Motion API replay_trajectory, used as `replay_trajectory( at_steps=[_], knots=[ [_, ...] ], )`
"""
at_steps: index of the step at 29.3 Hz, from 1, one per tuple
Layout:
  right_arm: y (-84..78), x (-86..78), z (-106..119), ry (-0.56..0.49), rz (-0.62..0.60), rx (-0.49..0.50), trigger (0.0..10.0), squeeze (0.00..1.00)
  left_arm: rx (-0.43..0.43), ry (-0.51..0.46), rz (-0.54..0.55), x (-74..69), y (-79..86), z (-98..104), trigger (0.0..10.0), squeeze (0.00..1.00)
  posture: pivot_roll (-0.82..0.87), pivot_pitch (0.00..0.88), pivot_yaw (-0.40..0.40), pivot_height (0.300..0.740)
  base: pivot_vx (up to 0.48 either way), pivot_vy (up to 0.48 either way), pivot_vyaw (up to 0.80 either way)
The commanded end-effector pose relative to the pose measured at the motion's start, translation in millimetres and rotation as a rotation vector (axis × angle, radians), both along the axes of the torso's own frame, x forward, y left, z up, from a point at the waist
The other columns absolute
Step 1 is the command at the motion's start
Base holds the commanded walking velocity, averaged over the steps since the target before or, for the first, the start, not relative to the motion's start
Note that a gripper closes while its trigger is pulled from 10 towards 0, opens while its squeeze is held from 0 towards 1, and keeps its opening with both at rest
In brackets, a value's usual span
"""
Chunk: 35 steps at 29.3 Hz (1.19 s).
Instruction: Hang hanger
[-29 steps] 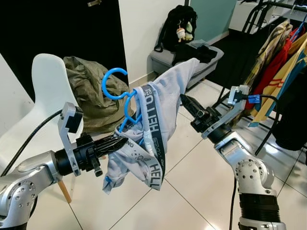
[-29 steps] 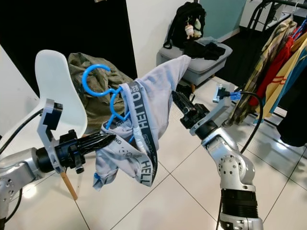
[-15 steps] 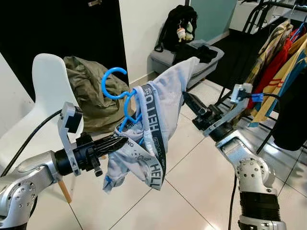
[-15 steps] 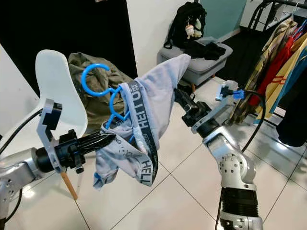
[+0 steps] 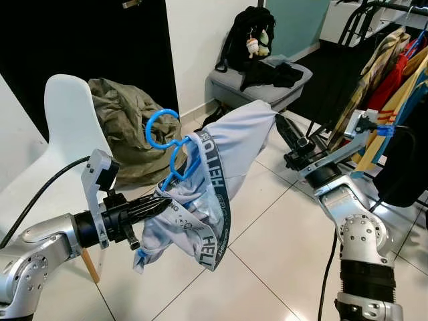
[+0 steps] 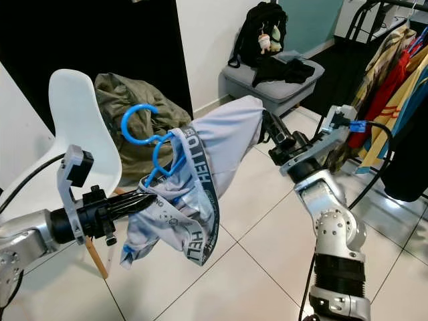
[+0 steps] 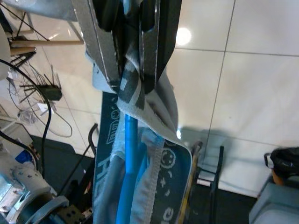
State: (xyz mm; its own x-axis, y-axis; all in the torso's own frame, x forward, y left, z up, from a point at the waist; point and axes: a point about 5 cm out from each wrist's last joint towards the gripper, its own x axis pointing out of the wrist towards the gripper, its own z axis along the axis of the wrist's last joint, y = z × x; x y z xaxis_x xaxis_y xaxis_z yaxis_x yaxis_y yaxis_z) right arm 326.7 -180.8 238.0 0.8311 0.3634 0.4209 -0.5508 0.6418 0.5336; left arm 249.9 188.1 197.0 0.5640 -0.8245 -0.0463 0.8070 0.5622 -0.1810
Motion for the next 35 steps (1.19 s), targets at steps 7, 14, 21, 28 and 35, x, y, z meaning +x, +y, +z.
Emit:
replay_trajectory(
  at_steps=[7, 14, 21, 28, 35],
  knots=[
    [-33.4, 16.1, -12, 0.136, -0.237, 0.044, 0.0, 0.00, 0.166, 0.002, -0.021, -6.2, 7.9, -10, 6.6, 0.00, -0.02, 0.137, 0.037, 0.740, 0.000, 0.000, 0.00],
    [-49.9, 20.3, -30, 0.250, -0.354, 0.059, 0.0, 0.00, 0.217, -0.003, -0.024, -8.7, 11.4, -12, 6.8, 0.00, -0.02, 0.139, 0.038, 0.740, 0.000, 0.000, 0.00],
    [-30.1, 19.6, -39, 0.269, -0.264, -0.079, 10.0, 0.00, 0.237, -0.014, -0.018, -7.9, 13.0, -12, 6.7, 0.00, -0.02, 0.137, 0.038, 0.740, 0.000, 0.000, 0.00],
    [-16.3, 14.7, -36, 0.178, -0.161, -0.180, 10.0, 1.00, 0.187, -0.038, -0.025, -7.6, 14.8, -5, 6.8, 0.00, -0.02, 0.137, 0.039, 0.740, 0.000, 0.000, 0.00],
    [-15.4, -4.7, -10, -0.046, 0.003, -0.008, 10.0, 1.00, -0.123, -0.061, -0.098, -16.6, 17.1, 16, 7.0, 0.00, -0.02, 0.135, 0.040, 0.740, 0.000, 0.000, 0.00]
  ],
)
